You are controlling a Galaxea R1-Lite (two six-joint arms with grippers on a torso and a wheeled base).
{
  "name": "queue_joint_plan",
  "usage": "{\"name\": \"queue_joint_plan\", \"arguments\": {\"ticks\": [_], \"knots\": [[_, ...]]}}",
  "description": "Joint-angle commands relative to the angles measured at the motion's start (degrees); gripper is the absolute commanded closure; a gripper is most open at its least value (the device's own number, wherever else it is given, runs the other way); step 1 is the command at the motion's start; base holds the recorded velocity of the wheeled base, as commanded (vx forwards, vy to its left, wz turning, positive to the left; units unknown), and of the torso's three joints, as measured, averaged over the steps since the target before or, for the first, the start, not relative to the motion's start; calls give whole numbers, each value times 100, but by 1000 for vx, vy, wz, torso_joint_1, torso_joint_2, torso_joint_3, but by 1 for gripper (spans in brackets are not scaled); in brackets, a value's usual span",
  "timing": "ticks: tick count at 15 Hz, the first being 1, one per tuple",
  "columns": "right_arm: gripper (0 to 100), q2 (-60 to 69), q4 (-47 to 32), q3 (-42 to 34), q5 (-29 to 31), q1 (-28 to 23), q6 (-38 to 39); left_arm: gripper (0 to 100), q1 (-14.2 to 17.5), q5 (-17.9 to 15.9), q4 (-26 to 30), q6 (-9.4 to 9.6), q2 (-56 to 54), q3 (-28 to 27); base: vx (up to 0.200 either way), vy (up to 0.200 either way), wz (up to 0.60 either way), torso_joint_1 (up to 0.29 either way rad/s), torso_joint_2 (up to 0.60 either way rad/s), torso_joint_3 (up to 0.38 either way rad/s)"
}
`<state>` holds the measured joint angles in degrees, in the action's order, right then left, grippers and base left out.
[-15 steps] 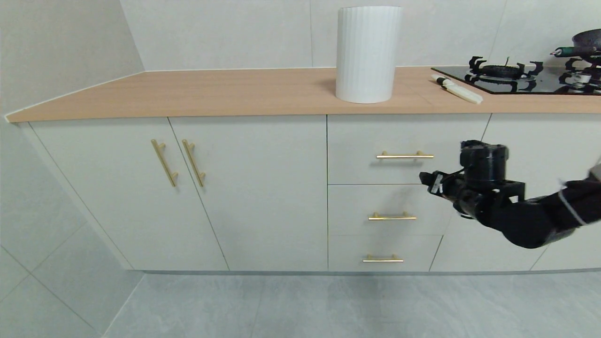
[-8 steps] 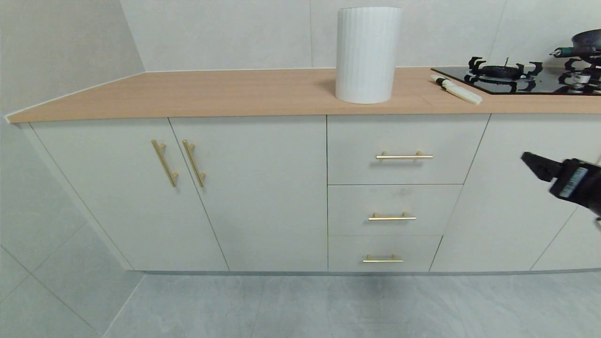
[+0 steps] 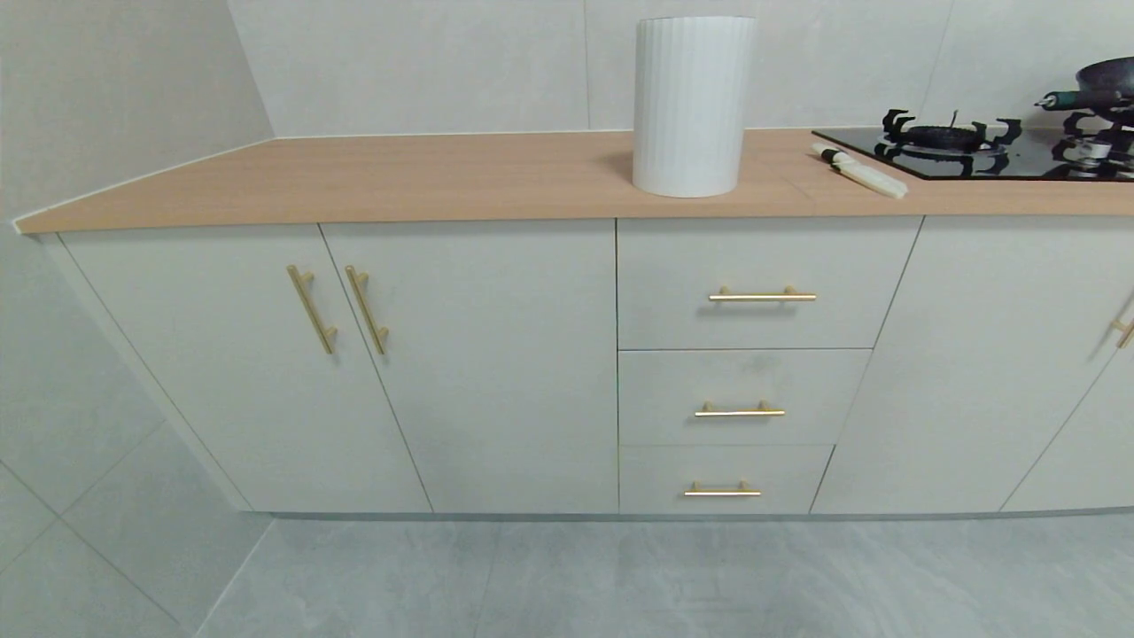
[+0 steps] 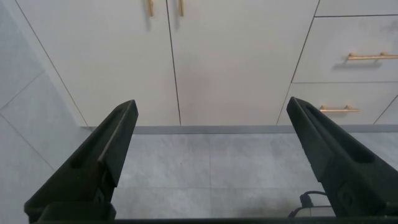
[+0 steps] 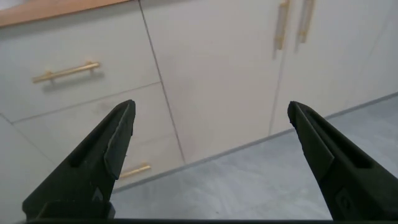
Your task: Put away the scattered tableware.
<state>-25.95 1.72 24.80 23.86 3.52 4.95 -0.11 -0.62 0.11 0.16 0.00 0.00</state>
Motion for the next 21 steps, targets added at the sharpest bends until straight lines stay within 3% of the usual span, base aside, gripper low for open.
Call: {"name": "queue_joint_plan", "arguments": {"ticks": [1, 4, 8, 9, 11, 14, 21], "knots": [[0, 1664, -857, -107, 58, -238, -214, 0, 2, 1, 7, 2, 0, 0, 0, 0, 0, 0, 0, 0], [0, 2543, -1112, -660, -118, -317, -284, 0, 11, 1, -2, 2, 0, 0, 0, 0, 0, 0, 0, 0], [0, 2595, -937, -1416, -804, -352, -196, 0, 2, 1, 7, 2, 0, 0, 0, 0, 0, 0, 0, 0], [0, 2595, -409, -1873, -1313, -352, -196, 0, 11, 1, -2, 2, 0, 0, 0, 0, 0, 0, 0, 0], [0, 2595, 285, -2480, -1788, -352, -222, 0, 2, 1, -2, 2, 0, 0, 0, 0, 0, 0, 0, 0], [0, 2587, 39, -2480, -2122, -352, -240, 0, 2, 1, -2, 2, 0, 0, 0, 0, 0, 0, 0, 0], [0, 2595, -172, -2480, -2184, -352, -513, 0, 2, 1, 7, 2, 0, 0, 0, 0, 0, 0, 0, 0]]}}
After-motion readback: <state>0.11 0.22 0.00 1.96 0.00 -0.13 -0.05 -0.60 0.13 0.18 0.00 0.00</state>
